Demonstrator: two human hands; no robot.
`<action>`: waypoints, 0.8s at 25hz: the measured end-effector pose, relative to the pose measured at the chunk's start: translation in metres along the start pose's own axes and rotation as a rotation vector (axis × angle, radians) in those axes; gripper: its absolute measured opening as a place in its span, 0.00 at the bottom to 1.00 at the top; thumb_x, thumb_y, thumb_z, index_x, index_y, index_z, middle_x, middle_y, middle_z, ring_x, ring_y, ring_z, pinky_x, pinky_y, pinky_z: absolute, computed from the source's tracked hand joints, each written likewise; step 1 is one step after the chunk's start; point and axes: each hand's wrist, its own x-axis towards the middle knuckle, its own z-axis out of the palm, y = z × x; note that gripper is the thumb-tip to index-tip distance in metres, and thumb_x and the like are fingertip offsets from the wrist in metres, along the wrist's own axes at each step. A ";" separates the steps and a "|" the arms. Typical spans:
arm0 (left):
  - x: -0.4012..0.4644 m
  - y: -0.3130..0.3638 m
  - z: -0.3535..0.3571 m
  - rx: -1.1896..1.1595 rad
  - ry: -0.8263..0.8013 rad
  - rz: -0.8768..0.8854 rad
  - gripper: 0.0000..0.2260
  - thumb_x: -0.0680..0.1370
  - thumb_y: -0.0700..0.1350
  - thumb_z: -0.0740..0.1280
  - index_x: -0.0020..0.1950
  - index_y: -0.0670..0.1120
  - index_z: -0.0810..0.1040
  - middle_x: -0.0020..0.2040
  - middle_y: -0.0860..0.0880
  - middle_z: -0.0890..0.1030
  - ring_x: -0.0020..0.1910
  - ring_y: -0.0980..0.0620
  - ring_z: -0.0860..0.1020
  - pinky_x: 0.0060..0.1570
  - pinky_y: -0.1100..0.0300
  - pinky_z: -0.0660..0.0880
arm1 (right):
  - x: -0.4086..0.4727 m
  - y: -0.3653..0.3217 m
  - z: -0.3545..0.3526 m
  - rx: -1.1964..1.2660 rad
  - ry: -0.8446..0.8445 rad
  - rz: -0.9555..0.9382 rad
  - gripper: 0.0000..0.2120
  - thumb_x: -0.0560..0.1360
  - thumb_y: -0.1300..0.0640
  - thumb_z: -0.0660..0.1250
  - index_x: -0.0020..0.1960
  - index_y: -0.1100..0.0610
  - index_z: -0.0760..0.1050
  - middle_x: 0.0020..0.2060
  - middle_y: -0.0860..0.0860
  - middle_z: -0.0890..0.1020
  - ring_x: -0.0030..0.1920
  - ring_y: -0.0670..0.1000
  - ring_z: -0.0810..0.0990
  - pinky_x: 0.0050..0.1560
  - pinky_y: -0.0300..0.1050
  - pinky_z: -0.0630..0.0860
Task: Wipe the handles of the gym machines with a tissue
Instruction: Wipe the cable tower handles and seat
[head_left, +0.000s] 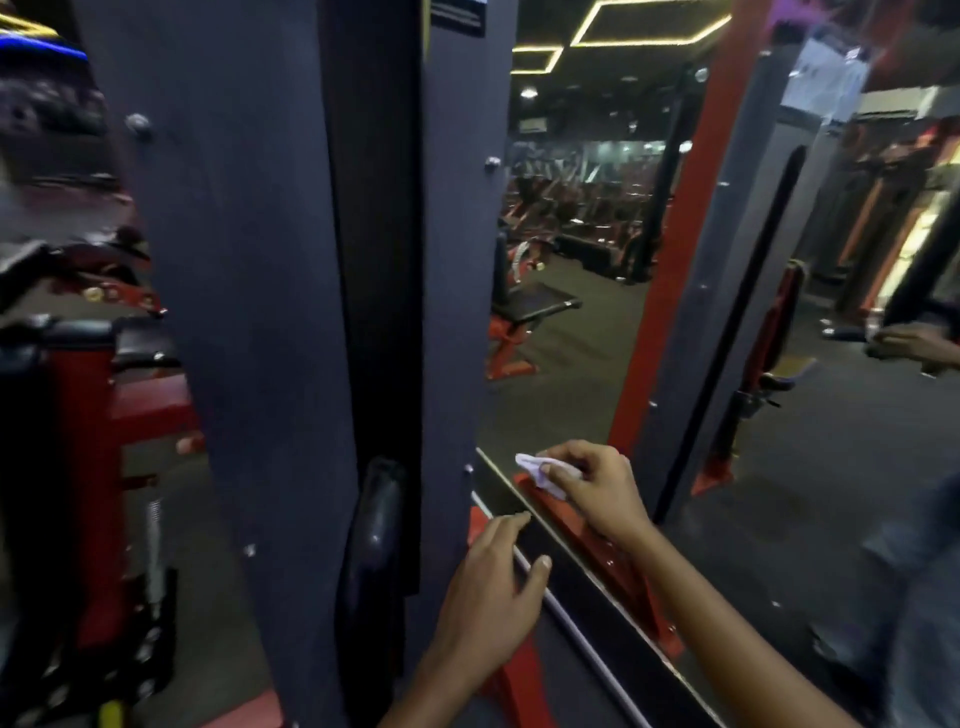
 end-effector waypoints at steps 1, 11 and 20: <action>0.000 -0.003 0.000 0.015 0.018 -0.036 0.25 0.72 0.60 0.57 0.66 0.50 0.71 0.62 0.56 0.74 0.62 0.61 0.71 0.63 0.65 0.67 | 0.010 0.002 0.011 0.012 -0.048 -0.025 0.09 0.70 0.63 0.71 0.41 0.49 0.83 0.38 0.46 0.85 0.40 0.41 0.81 0.41 0.39 0.76; 0.010 -0.004 0.010 0.246 0.251 -0.302 0.26 0.74 0.59 0.57 0.72 0.54 0.63 0.69 0.62 0.64 0.70 0.68 0.59 0.68 0.72 0.56 | 0.108 0.006 0.101 0.373 -0.326 -0.318 0.08 0.73 0.60 0.70 0.50 0.53 0.82 0.44 0.46 0.84 0.44 0.42 0.82 0.46 0.39 0.77; -0.007 0.097 0.008 0.515 0.882 -0.340 0.18 0.77 0.48 0.65 0.67 0.49 0.72 0.65 0.55 0.74 0.66 0.55 0.71 0.64 0.64 0.67 | 0.095 -0.019 0.059 0.760 -0.459 -0.566 0.09 0.74 0.65 0.68 0.49 0.54 0.82 0.44 0.48 0.81 0.45 0.41 0.79 0.43 0.26 0.72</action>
